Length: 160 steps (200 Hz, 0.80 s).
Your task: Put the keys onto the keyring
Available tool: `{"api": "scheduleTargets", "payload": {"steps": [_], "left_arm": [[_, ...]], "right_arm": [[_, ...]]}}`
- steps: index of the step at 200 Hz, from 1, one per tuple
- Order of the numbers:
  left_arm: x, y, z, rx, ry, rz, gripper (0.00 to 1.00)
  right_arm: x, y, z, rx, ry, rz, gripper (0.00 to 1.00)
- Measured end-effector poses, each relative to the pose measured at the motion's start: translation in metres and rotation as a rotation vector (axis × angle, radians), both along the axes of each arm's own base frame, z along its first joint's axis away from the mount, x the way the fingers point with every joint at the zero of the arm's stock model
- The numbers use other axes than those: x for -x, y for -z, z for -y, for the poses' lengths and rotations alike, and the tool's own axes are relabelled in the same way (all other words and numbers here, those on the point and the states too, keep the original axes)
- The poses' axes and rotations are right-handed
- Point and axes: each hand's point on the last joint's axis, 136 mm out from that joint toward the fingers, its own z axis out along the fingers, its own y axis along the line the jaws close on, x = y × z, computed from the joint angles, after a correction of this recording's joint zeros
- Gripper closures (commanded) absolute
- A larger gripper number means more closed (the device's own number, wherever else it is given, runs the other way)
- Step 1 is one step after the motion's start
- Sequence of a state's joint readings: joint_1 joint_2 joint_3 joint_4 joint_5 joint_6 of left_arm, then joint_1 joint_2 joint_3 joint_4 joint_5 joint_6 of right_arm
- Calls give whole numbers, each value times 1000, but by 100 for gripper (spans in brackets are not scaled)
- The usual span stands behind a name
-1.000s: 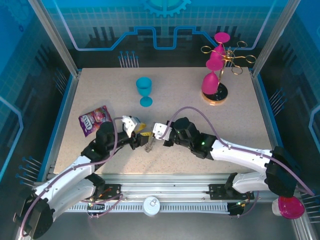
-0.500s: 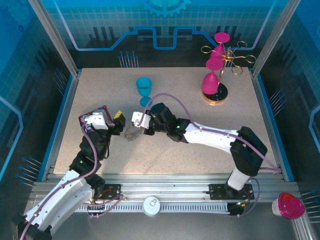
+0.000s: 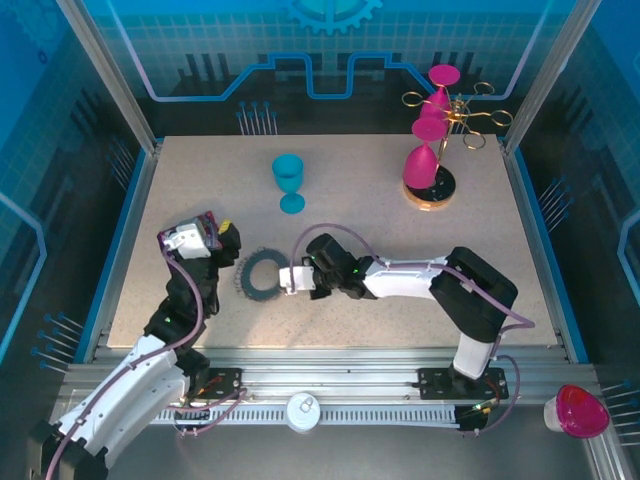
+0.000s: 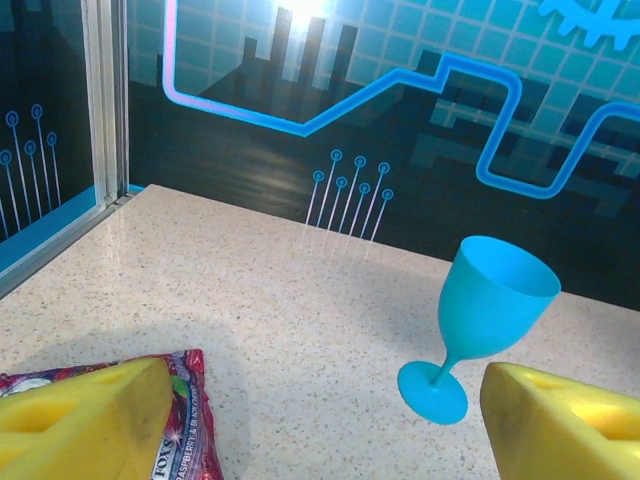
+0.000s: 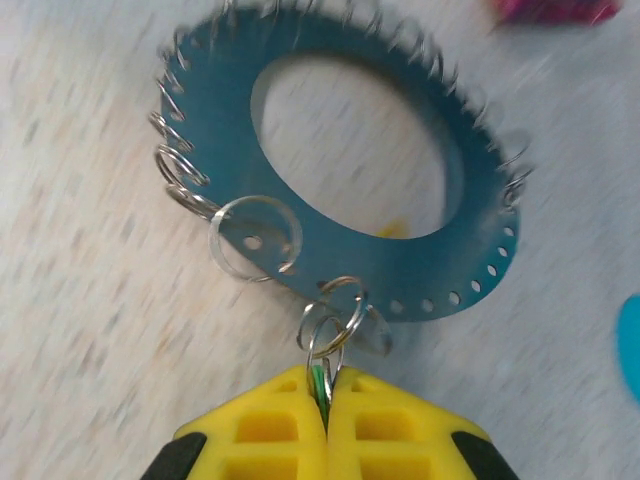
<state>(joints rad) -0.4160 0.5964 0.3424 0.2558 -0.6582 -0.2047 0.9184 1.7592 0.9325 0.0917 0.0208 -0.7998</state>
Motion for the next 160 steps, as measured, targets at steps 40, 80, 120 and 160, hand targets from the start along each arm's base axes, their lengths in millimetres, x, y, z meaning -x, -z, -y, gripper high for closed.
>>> {"api": "scheduleTargets", "payload": {"steps": [40,80,120,160], "left_arm": [[-8,17,3,-35,-2,-55,8],[-17,40,2,-119,-10,-144,1],[-31,69,-10,-201,-21,-248,1],[-49,100,-27,-205,-28,-293,1]], "right_arm": [[-1,6,54,173,99,70,54],[-11,-8,114,254,289,83,49],[-65,-67,192,-68,746,52,47],[-89,-70,286,-465,1119,73,42]]}}
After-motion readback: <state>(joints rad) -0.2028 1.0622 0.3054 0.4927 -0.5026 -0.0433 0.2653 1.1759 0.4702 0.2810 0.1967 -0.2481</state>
